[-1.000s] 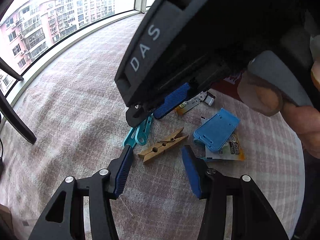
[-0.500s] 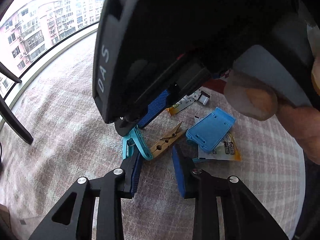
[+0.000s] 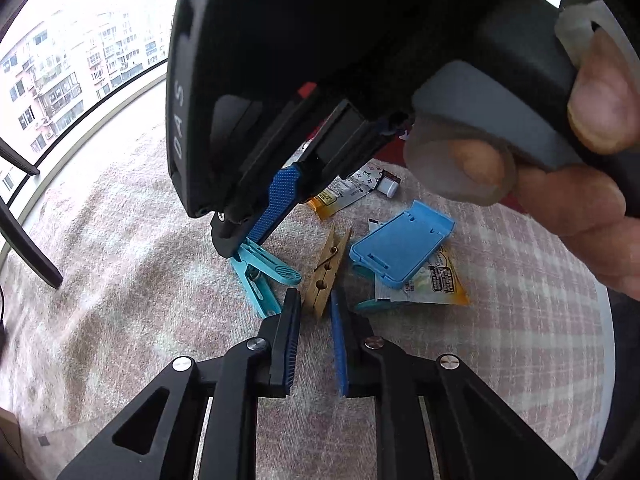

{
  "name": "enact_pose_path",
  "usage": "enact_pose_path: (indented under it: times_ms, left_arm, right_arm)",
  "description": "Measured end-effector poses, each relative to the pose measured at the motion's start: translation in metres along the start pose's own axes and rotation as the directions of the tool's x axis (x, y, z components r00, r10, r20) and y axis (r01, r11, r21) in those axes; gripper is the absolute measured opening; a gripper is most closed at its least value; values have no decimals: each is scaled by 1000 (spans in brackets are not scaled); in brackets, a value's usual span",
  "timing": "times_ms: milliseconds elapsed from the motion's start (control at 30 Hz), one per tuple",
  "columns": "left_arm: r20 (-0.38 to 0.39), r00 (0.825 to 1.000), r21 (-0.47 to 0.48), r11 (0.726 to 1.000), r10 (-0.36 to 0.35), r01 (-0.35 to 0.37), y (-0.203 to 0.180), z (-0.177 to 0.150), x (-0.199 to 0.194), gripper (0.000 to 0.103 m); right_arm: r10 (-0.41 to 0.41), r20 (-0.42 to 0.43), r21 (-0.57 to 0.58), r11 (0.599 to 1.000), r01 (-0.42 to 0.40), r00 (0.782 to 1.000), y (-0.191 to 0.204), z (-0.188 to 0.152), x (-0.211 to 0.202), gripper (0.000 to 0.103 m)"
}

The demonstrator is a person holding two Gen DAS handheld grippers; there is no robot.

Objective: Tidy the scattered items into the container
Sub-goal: 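Grasp the wooden clothespin with the left gripper while the right grasps a teal clothespin, then carry both clothespins over the red box and open both grippers to drop them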

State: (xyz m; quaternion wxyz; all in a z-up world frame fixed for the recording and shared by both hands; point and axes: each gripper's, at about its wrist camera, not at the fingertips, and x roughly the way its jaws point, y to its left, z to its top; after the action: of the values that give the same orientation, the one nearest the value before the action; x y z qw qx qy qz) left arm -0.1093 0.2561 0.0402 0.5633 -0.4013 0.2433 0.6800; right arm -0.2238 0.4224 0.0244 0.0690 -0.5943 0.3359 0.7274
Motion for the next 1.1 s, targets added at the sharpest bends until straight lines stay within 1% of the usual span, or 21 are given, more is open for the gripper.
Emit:
enact_pose_path:
  times_ms: [67,200,333,400,433,533,633,667,800,867,933,1000,1100]
  left_arm:
    - [3,1000,-12,1000,-15,15,-4,-6,-6,12]
    - [5,1000,-33,999,22,-21,-11,-17,-23,11]
    - [38,998,-87,995,55,-52,-16,-26,-50,11]
    - [46,996,-99,992,78,-73,-5,-21,-56,11]
    - [51,995,-105,991,87,-81,-6,-23,-61,11]
    - [61,991,-126,986,121,-113,31,-17,-65,11]
    - [88,986,-148,981,142,-128,42,-12,-87,11]
    - [98,984,-154,979,148,-132,44,-10,-92,11]
    - [143,976,-158,977,165,-142,34,16,-101,11]
    - [164,972,-156,978,165,-140,25,36,-93,11]
    - [181,971,-150,980,158,-132,15,54,-84,11]
    - [195,970,-140,983,145,-119,4,71,-76,11]
    - [211,970,-121,988,119,-95,-18,95,-62,11]
  right_arm:
    - [4,6,4,1000,-4,1000,-4,-2,-4,13]
    - [8,41,-10,1000,-8,999,-3,-4,-15,13]
    - [28,83,-29,999,-26,996,0,-10,-30,13]
    - [48,114,-38,998,-44,992,-1,-17,-42,13]
    - [57,129,-42,998,-52,990,-2,-21,-48,13]
    - [86,175,-56,995,-78,981,-3,-31,-66,13]
    - [116,219,-71,992,-103,969,-5,-41,-84,13]
    - [126,234,-76,991,-111,964,-5,-45,-90,13]
    - [164,293,-97,985,-141,942,-8,-58,-115,13]
    - [173,338,-100,984,-148,925,-20,-67,-136,13]
    - [176,383,-86,984,-155,907,-41,-74,-159,13]
    - [164,431,-61,986,-152,888,-66,-83,-182,13]
    - [92,509,-6,995,-103,856,-108,-95,-216,13]
